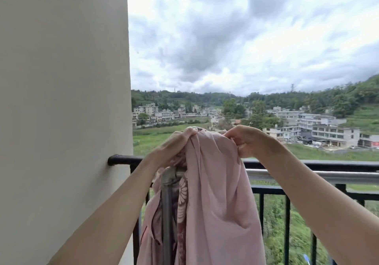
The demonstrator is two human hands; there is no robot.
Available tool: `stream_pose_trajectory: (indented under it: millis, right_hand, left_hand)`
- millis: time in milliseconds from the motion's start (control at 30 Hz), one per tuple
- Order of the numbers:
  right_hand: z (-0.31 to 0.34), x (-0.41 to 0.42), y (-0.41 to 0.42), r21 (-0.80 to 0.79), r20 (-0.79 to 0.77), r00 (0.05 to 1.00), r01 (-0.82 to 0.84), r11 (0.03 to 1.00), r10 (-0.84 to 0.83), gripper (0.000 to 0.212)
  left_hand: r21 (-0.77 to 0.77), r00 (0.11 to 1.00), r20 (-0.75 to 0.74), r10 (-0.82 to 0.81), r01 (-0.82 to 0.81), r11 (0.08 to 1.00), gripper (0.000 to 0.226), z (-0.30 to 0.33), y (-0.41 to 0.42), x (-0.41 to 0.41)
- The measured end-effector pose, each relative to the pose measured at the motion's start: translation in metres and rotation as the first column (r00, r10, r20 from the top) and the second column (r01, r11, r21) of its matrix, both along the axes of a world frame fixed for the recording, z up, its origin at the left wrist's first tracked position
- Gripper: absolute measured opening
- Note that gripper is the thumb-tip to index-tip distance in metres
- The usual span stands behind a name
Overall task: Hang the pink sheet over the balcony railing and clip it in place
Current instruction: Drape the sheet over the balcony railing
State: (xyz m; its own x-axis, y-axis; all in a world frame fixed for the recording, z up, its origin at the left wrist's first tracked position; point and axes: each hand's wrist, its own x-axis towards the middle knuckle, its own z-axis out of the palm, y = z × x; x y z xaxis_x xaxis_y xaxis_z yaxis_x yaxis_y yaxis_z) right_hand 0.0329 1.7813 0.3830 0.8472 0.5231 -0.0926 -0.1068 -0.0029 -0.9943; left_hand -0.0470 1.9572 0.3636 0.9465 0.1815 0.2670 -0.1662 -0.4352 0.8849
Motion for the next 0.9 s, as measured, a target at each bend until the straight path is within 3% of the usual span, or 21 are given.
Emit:
stream_pose_trajectory:
  millis: [67, 167, 233, 367, 433, 567, 667, 800, 900]
  right_hand:
    - [-0.010, 0.001, -0.010, 0.010, -0.037, 0.999, 0.030, 1.000, -0.029, 0.027]
    - [-0.011, -0.001, -0.024, 0.001, -0.026, 0.996, 0.080, 0.997, -0.080, 0.032]
    - [-0.003, 0.000, -0.038, 0.038, 0.002, 0.994, 0.113, 0.993, -0.113, 0.038]
    - [0.016, -0.011, -0.070, 0.177, 0.065, 0.983, 0.158, 0.972, -0.171, 0.020]
    - [0.012, -0.018, -0.085, 0.227, 0.064, 0.981, 0.163, 0.960, -0.181, 0.014]
    - [-0.029, -0.037, -0.109, 0.219, 0.055, 0.979, 0.182, 0.958, -0.199, 0.010]
    - [-0.067, -0.046, -0.126, 0.226, 0.011, 0.972, 0.225, 0.948, -0.233, 0.013]
    - [-0.105, -0.043, -0.137, 0.314, -0.134, 0.940, 0.339, 0.887, -0.312, 0.030]
    - [-0.117, -0.037, -0.130, 0.295, -0.131, 0.967, 0.250, 0.922, -0.221, 0.035]
  left_hand:
    - [0.096, 0.999, -0.036, 0.018, -0.015, 0.995, 0.042, -0.012, -0.005, 0.006]
    - [0.095, 0.997, -0.067, -0.040, 0.047, 0.994, 0.044, -0.019, -0.020, 0.012]
    - [0.027, 0.997, -0.007, -0.078, 0.078, 0.997, 0.043, -0.013, -0.036, 0.018]
    - [-0.232, 0.984, 0.126, -0.128, 0.155, 0.960, 0.040, 0.000, -0.069, 0.024]
    - [-0.281, 0.983, 0.127, -0.134, 0.166, 0.945, 0.046, -0.003, -0.081, 0.026]
    - [-0.055, 0.999, 0.010, -0.047, 0.047, 0.997, 0.041, -0.025, -0.096, 0.024]
    - [0.042, 0.997, -0.032, -0.064, 0.066, 0.997, 0.046, -0.050, -0.100, 0.013]
    - [-0.105, 0.998, 0.054, -0.027, 0.032, 0.994, 0.049, -0.078, -0.100, 0.001]
    - [-0.288, 0.999, 0.030, -0.018, 0.026, 0.957, 0.037, -0.091, -0.103, -0.004]
